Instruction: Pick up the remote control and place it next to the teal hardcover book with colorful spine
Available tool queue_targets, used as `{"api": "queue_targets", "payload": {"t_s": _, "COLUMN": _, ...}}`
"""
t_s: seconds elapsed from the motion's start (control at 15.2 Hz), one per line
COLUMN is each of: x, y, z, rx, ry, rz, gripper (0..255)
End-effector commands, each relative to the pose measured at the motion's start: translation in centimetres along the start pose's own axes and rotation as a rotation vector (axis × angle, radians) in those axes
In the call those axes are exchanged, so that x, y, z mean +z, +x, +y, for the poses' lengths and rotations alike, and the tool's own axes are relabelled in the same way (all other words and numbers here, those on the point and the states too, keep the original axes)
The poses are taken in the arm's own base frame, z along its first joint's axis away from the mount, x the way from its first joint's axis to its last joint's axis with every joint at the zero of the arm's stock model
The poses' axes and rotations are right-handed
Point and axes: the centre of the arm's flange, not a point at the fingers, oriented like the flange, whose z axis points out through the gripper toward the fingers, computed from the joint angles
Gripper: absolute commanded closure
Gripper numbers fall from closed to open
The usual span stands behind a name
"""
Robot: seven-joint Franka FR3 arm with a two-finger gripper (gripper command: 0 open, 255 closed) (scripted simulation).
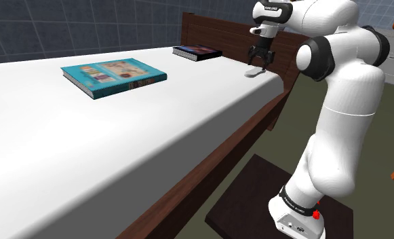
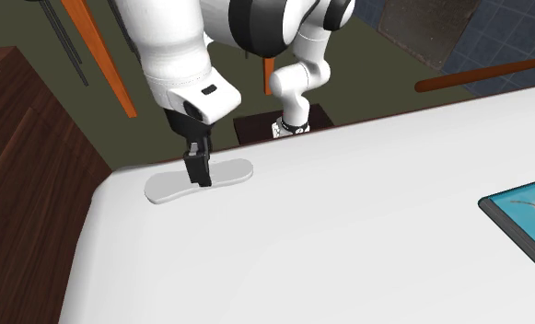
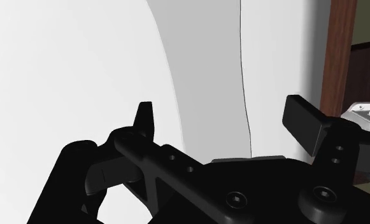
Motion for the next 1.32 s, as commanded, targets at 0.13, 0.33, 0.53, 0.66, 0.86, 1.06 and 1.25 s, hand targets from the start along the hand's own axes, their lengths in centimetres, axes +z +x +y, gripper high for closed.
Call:
{"api": "queue_targets", "payload": {"t_s": 0.13, "x": 2.1, "y": -0.1, "z": 0.2, "rx": -0.006, "ry": 0.000, "rz": -0.001, "gripper": 0}}
{"api": "queue_targets", "payload": {"t_s": 0.33, "x": 3.0, "y": -0.1, "z": 0.2, "rx": -0.006, "ry": 0.000, "rz": -0.001, "gripper": 0}}
{"api": "queue_targets", "payload": {"t_s": 0.53, "x": 3.0, "y": -0.1, "z": 0.2, "rx": -0.006, "ry": 0.000, "rz": -0.001, "gripper": 0}}
{"api": "queue_targets", "payload": {"t_s": 0.66, "x": 3.0, "y": -0.1, "z": 0.2, "rx": -0.006, "ry": 0.000, "rz": -0.001, "gripper": 0}}
{"api": "queue_targets", "payload": {"t_s": 0.86, "x": 3.0, "y": -0.1, "z": 0.2, "rx": -0.006, "ry": 0.000, "rz": -0.001, "gripper": 255}}
{"api": "queue_targets", "payload": {"t_s": 1.06, "x": 2.9, "y": -0.1, "z": 0.2, "rx": -0.006, "ry": 0.000, "rz": -0.001, "gripper": 255}}
{"api": "queue_targets", "payload": {"t_s": 1.25, "x": 2.9, "y": -0.1, "z": 0.2, "rx": -0.006, "ry": 0.000, "rz": -0.001, "gripper": 255}}
